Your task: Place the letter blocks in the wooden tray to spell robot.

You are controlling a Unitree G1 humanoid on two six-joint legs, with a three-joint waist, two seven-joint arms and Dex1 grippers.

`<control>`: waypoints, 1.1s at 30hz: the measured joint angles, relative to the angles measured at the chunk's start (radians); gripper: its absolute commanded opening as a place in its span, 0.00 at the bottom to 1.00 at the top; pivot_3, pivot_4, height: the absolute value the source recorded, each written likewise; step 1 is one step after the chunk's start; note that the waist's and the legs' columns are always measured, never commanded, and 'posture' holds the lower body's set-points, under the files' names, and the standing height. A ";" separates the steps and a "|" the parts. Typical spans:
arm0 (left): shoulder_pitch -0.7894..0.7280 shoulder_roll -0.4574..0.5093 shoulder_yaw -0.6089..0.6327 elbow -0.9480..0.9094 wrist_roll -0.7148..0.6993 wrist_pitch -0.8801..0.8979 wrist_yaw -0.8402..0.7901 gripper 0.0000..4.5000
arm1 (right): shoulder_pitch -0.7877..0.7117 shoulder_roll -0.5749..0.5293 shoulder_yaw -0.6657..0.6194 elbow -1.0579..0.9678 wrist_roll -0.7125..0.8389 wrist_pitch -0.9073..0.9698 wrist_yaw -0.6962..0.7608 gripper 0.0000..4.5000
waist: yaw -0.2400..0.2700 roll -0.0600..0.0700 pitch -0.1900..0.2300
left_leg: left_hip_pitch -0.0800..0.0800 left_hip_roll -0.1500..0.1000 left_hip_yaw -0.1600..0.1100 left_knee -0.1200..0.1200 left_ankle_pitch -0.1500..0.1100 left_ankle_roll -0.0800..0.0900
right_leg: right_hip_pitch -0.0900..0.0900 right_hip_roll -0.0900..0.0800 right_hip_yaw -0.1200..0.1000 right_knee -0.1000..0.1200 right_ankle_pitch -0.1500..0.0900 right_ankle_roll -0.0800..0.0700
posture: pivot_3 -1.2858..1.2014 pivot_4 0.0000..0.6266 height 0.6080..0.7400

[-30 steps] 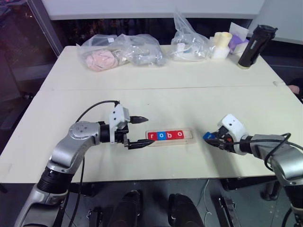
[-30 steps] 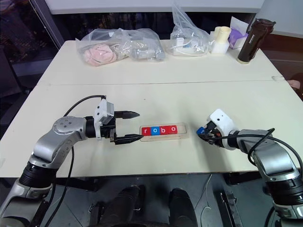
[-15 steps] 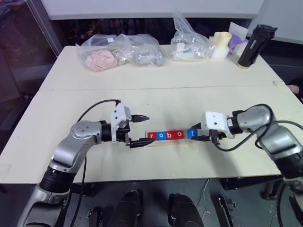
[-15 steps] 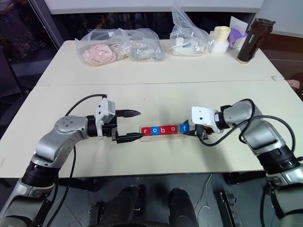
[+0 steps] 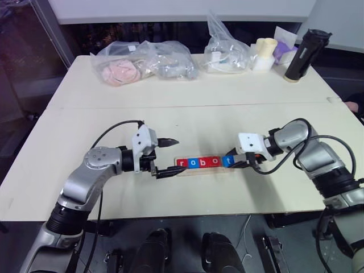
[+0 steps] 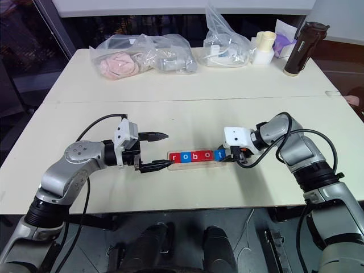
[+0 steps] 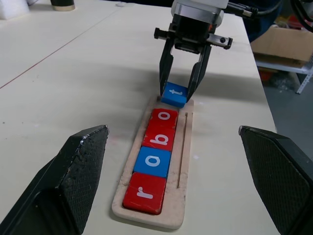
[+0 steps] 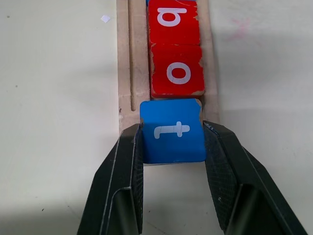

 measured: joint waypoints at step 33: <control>0.014 0.000 0.000 -0.004 0.000 0.000 0.011 1.00 | -0.016 0.043 -0.005 0.039 -0.016 0.026 -0.013 0.48 | 0.000 0.000 0.000 | 0.000 0.000 0.000 0.000 0.000 0.000 | 0.000 0.000 0.000 0.000 0.001 0.001 | 0.52 0.24 0.88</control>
